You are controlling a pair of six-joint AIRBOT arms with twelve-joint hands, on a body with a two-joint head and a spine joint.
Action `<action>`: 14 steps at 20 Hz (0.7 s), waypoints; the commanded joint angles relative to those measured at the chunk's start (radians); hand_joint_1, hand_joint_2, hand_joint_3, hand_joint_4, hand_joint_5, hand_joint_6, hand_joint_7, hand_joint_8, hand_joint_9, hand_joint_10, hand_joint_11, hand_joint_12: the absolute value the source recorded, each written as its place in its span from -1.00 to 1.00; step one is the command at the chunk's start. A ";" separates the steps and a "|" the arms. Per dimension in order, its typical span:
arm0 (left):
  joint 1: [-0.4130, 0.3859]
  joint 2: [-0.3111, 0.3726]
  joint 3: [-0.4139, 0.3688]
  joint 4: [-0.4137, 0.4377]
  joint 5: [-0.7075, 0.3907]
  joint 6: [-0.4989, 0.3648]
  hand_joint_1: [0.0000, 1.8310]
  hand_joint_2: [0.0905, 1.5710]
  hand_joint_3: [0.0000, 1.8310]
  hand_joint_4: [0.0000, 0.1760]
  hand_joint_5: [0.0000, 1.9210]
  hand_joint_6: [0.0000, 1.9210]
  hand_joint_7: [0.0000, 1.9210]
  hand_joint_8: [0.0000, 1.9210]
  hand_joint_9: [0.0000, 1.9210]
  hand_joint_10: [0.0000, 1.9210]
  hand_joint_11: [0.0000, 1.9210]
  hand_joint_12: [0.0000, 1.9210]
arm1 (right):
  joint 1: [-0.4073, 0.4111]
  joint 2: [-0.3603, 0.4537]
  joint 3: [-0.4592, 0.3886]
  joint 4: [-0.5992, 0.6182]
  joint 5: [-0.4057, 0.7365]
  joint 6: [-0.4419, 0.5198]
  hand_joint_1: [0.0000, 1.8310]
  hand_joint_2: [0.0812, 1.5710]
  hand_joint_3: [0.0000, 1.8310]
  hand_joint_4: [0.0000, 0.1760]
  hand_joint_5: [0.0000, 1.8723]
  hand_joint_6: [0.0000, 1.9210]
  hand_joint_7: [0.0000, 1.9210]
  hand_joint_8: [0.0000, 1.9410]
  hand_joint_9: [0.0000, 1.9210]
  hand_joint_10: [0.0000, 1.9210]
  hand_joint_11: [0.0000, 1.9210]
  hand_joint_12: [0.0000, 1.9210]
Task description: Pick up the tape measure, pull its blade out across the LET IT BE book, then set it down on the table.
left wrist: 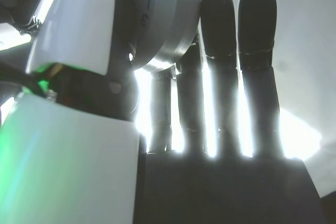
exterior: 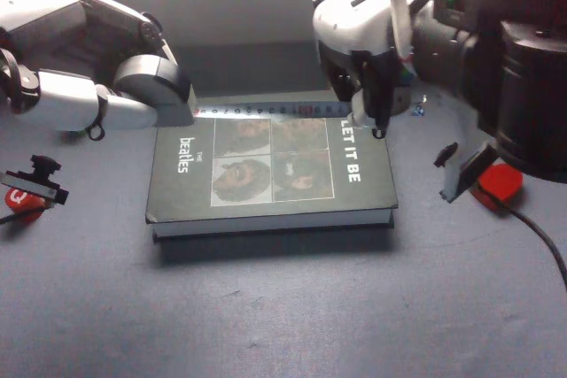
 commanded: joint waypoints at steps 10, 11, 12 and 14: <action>-0.005 0.007 0.007 -0.030 -0.124 -0.005 0.50 0.42 -1.00 -1.00 -0.11 0.03 -0.02 0.11 -0.08 0.39 -0.16 0.30 | -0.003 0.127 -0.074 -0.148 -0.018 -0.036 0.32 0.41 -1.00 -0.84 -0.02 0.20 0.03 -0.06 0.12 -0.79 -0.40 0.32; -0.005 0.007 0.007 -0.030 -0.125 -0.005 0.50 0.42 -1.00 -1.00 -0.11 0.03 -0.02 0.11 -0.08 0.39 -0.17 0.30 | -0.004 0.136 -0.074 -0.148 -0.022 -0.038 0.32 0.41 -1.00 -0.83 -0.03 0.20 0.04 -0.06 0.12 -0.79 -0.40 0.32; -0.004 0.007 0.008 -0.030 -0.126 -0.005 0.50 0.42 -1.00 -1.00 -0.11 0.03 -0.02 0.11 -0.08 0.39 -0.17 0.29 | -0.005 0.148 -0.075 -0.147 -0.027 -0.041 0.32 0.41 -1.00 -0.83 -0.03 0.21 0.04 -0.06 0.12 -0.79 -0.40 0.32; 0.000 0.007 0.009 -0.030 -0.132 -0.005 0.50 0.42 -1.00 -1.00 -0.10 0.03 -0.02 0.11 -0.08 0.38 -0.17 0.29 | -0.008 0.166 -0.076 -0.147 -0.035 -0.045 0.31 0.42 -1.00 -0.87 -0.07 0.23 0.04 -0.04 0.11 -0.78 -0.40 0.33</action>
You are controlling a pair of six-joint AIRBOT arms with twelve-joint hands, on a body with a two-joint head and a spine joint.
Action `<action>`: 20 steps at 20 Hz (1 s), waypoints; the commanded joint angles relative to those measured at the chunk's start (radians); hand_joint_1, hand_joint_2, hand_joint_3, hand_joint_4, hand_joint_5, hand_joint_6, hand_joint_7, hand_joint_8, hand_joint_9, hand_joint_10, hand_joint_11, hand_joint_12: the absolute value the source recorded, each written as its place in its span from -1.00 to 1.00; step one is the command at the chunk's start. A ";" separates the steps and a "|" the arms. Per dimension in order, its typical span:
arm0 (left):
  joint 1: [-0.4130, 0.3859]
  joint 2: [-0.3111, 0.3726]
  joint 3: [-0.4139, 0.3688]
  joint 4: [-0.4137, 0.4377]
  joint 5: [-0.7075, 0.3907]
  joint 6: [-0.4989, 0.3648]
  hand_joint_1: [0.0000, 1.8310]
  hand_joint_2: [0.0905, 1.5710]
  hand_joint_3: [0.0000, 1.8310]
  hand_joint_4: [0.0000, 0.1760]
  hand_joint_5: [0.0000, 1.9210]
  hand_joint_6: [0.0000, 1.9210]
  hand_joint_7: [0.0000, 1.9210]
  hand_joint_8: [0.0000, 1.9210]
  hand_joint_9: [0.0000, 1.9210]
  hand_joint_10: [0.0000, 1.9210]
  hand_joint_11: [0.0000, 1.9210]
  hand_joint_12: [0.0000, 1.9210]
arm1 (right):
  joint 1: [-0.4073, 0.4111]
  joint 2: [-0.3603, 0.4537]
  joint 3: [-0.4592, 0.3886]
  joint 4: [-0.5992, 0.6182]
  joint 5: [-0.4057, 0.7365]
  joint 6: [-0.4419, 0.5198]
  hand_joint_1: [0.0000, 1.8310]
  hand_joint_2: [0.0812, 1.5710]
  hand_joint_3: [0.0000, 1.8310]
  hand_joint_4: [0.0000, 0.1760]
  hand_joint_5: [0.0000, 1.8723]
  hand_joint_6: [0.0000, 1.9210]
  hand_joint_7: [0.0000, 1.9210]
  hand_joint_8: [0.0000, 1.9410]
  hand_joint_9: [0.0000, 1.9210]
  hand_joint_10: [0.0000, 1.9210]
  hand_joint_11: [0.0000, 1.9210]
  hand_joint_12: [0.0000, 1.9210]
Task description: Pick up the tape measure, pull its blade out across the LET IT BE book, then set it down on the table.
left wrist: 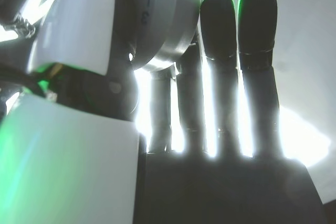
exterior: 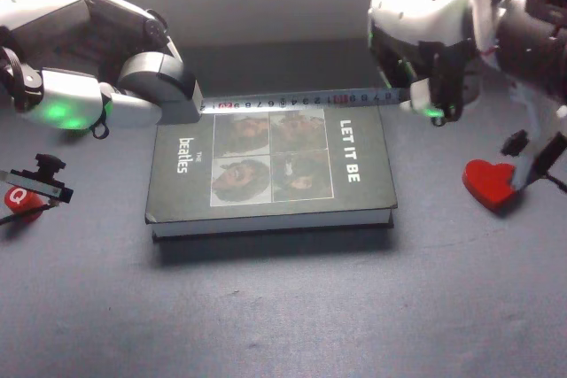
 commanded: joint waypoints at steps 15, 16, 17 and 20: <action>-0.009 0.009 0.009 -0.030 -0.111 -0.002 0.50 0.41 -1.00 -1.00 -0.08 0.01 -0.01 0.09 -0.08 0.37 -0.17 0.25 | 0.004 0.132 -0.002 -0.055 -0.024 -0.051 0.31 0.42 -1.00 -0.83 -0.04 0.22 0.02 -0.04 0.11 -0.77 -0.39 0.32; -0.009 0.009 0.010 -0.032 -0.111 -0.002 0.50 0.41 -1.00 -1.00 -0.08 0.01 -0.01 0.08 -0.08 0.37 -0.17 0.21 | 0.006 0.141 -0.001 -0.055 -0.029 -0.051 0.31 0.42 -1.00 -0.85 -0.04 0.22 0.02 -0.04 0.11 -0.77 -0.39 0.32; -0.009 0.009 0.010 -0.032 -0.111 -0.002 0.50 0.41 -1.00 -1.00 -0.08 0.01 0.00 0.08 -0.08 0.37 -0.15 0.21 | 0.007 0.145 -0.001 -0.055 -0.032 -0.051 0.31 0.42 -1.00 -0.85 -0.04 0.22 0.02 -0.04 0.11 -0.77 -0.39 0.32; -0.009 0.009 0.009 -0.032 -0.111 -0.002 0.50 0.41 -1.00 -1.00 -0.08 0.01 -0.01 0.09 -0.06 0.36 -0.11 0.22 | 0.011 0.161 -0.001 -0.055 -0.046 -0.051 0.31 0.42 -1.00 -0.83 -0.05 0.23 0.03 -0.04 0.11 -0.77 -0.39 0.32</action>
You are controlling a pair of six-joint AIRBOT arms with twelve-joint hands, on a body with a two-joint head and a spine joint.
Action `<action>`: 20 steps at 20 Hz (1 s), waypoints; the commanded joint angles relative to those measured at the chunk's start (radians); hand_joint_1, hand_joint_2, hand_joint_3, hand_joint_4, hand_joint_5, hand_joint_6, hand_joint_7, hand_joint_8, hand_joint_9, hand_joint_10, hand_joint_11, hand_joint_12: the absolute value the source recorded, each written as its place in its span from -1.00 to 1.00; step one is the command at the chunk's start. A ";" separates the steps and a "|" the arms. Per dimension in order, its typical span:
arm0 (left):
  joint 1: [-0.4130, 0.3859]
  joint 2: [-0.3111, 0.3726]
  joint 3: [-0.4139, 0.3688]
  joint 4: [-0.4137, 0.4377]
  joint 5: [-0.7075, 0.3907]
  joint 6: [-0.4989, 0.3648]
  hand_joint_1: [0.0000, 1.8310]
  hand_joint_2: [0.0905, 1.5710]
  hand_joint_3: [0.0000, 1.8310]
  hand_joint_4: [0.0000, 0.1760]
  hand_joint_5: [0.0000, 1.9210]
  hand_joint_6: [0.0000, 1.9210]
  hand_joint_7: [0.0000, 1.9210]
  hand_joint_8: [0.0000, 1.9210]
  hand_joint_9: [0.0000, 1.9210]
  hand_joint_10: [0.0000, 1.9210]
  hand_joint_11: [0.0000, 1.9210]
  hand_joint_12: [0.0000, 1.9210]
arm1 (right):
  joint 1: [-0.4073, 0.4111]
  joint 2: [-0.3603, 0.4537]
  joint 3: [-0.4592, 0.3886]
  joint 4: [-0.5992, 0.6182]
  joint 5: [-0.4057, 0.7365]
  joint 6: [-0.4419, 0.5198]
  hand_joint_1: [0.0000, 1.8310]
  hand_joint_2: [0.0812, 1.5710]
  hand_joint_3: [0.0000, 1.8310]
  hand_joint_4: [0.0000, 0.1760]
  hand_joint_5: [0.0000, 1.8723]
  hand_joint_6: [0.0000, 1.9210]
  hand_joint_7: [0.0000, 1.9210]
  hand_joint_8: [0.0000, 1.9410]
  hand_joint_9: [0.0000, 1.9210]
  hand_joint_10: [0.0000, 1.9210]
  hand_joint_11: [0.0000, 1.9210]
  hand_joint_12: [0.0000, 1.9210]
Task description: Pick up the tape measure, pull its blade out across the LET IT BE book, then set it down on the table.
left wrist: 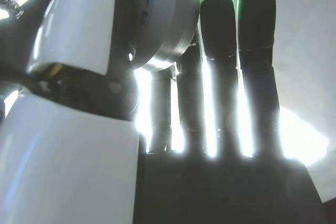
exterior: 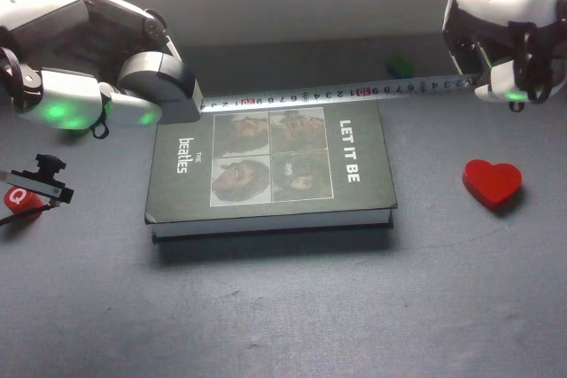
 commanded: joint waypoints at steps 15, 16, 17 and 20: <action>-0.009 0.009 0.010 -0.026 -0.107 0.000 0.50 0.41 -1.00 -1.00 -0.08 0.00 -0.01 0.10 -0.09 0.39 -0.20 0.30 | 0.019 0.082 0.006 -0.094 -0.016 -0.020 0.32 0.41 -1.00 -0.82 -0.04 0.20 0.05 -0.06 0.12 -0.74 -0.38 0.30; -0.008 0.009 0.010 -0.026 -0.108 0.000 0.50 0.41 -1.00 -1.00 -0.08 0.00 -0.01 0.10 -0.09 0.39 -0.20 0.30 | 0.018 0.085 0.008 -0.094 -0.017 -0.020 0.32 0.42 -1.00 -0.88 -0.07 0.22 0.05 -0.04 0.12 -0.73 -0.38 0.30; -0.008 0.009 0.010 -0.026 -0.108 0.000 0.50 0.41 -1.00 -1.00 -0.08 0.00 -0.01 0.10 -0.09 0.39 -0.20 0.30 | 0.017 0.087 0.010 -0.094 -0.020 -0.020 0.31 0.43 -1.00 -0.93 -0.09 0.25 0.05 -0.03 0.11 -0.73 -0.39 0.30; -0.006 0.009 0.009 -0.026 -0.108 0.000 0.50 0.41 -1.00 -1.00 -0.08 0.00 -0.01 0.10 -0.09 0.40 -0.17 0.29 | 0.018 0.093 0.026 -0.094 -0.031 -0.019 0.31 0.43 -1.00 -0.92 -0.09 0.26 0.04 -0.04 0.10 -0.73 -0.39 0.30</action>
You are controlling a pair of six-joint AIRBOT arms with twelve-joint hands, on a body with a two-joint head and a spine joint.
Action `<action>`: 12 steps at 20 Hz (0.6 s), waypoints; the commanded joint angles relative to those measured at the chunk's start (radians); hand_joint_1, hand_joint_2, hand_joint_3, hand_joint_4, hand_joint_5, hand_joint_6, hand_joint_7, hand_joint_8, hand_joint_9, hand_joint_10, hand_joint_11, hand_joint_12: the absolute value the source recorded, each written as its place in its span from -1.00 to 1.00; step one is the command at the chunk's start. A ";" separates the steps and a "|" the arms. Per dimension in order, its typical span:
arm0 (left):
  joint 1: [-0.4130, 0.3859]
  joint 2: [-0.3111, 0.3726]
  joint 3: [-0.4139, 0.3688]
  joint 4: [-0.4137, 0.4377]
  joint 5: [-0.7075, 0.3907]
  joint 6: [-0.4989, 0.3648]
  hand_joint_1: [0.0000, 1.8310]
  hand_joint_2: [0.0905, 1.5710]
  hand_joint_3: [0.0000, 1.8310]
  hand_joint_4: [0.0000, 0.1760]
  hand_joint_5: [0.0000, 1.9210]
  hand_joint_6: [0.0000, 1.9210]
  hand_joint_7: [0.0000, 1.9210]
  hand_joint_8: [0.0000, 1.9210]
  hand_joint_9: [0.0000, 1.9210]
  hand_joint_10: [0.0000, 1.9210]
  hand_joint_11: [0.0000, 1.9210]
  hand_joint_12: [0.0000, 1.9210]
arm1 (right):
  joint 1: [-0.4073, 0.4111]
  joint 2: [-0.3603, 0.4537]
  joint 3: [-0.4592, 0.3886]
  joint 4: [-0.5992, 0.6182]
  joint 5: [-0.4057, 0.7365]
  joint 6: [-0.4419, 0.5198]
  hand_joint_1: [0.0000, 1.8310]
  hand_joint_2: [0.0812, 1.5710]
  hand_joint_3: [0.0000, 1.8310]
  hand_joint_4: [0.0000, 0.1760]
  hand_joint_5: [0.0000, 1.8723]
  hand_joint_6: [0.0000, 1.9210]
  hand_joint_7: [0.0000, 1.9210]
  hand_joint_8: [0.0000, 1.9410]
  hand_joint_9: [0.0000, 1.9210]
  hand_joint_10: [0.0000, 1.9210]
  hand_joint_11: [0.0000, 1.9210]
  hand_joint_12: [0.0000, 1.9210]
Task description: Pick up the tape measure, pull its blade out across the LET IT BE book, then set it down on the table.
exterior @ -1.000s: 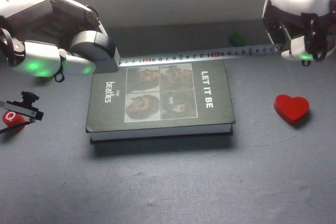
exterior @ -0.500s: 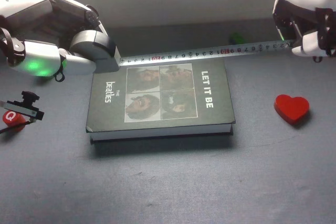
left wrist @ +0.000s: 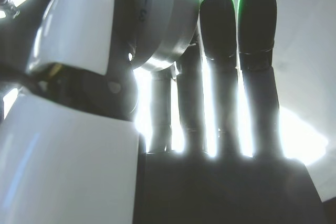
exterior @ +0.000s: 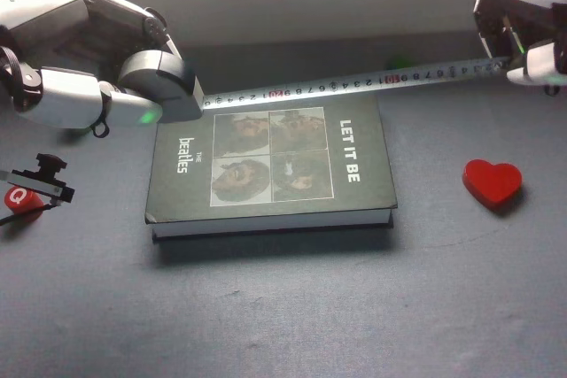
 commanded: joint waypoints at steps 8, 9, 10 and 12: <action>-0.003 0.009 0.007 -0.025 -0.105 0.002 0.50 0.41 -1.00 -1.00 -0.08 0.00 -0.01 0.10 -0.11 0.41 -0.19 0.33 | 0.020 0.046 0.025 -0.080 0.021 -0.020 0.31 0.42 -1.00 -0.89 -0.07 0.24 0.04 -0.05 0.10 -0.72 -0.39 0.30; -0.003 0.009 0.006 -0.024 -0.106 0.002 0.50 0.41 -1.00 -1.00 -0.08 0.00 -0.01 0.10 -0.11 0.41 -0.19 0.33 | 0.021 0.049 0.028 -0.080 0.020 -0.020 0.31 0.42 -1.00 -0.89 -0.07 0.24 0.04 -0.05 0.10 -0.72 -0.39 0.30; -0.003 0.009 0.006 -0.024 -0.107 0.003 0.50 0.41 -1.00 -1.00 -0.08 0.00 -0.01 0.11 -0.10 0.41 -0.18 0.33 | 0.023 0.052 0.031 -0.080 0.019 -0.020 0.31 0.42 -1.00 -0.90 -0.07 0.25 0.05 -0.05 0.09 -0.72 -0.39 0.30; -0.003 0.009 0.005 -0.024 -0.107 0.004 0.50 0.41 -1.00 -1.00 -0.08 0.00 -0.01 0.11 -0.10 0.41 -0.15 0.30 | 0.026 0.059 0.039 -0.080 0.013 -0.020 0.31 0.43 -1.00 -0.89 -0.07 0.24 0.04 -0.05 0.10 -0.71 -0.38 0.31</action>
